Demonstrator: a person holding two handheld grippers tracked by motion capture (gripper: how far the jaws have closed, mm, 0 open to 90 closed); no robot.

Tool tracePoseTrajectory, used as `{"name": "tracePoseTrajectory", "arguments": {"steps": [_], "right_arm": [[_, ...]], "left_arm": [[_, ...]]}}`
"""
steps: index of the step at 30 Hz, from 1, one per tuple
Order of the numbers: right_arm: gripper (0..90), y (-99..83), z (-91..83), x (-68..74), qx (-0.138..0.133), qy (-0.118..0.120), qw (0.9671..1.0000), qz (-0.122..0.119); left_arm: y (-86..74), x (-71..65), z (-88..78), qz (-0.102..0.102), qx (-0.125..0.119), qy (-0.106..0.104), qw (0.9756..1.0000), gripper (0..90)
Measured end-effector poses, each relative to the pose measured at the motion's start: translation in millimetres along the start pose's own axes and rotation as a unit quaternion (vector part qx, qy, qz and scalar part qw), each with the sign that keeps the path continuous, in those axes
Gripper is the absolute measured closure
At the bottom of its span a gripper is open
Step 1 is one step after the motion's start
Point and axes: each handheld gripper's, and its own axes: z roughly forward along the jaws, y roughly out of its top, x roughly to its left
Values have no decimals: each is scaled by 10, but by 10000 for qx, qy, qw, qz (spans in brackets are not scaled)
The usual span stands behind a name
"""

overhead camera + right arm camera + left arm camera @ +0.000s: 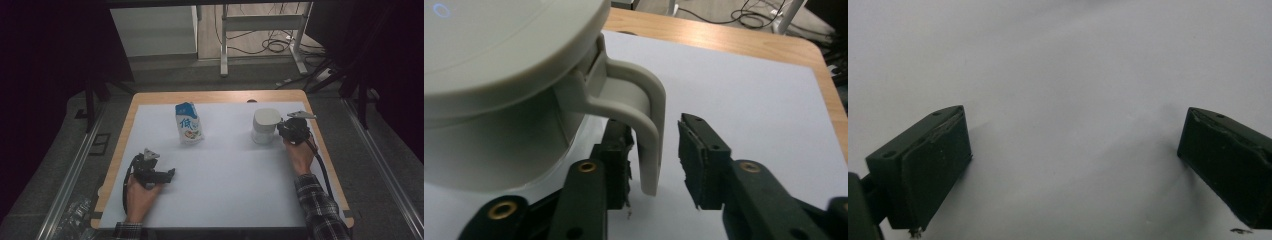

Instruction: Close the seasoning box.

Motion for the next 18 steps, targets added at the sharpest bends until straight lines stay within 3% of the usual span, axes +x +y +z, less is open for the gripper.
{"name": "tracePoseTrajectory", "arguments": {"steps": [4,6,8,18], "right_arm": [[755,9,36,11,-28,17,9999,103],[777,9,38,37,-43,-99,9999,23],[786,6,35,67,-64,-227,9997,-114],[811,-7,21,80,-171,-262,9995,-74]], "left_arm": [[0,0,0,-1,-2,0,10000,8],[0,0,0,0,-1,1,10000,8],[0,0,0,-1,-1,1,10000,8],[0,0,0,1,0,0,10000,8]]}}
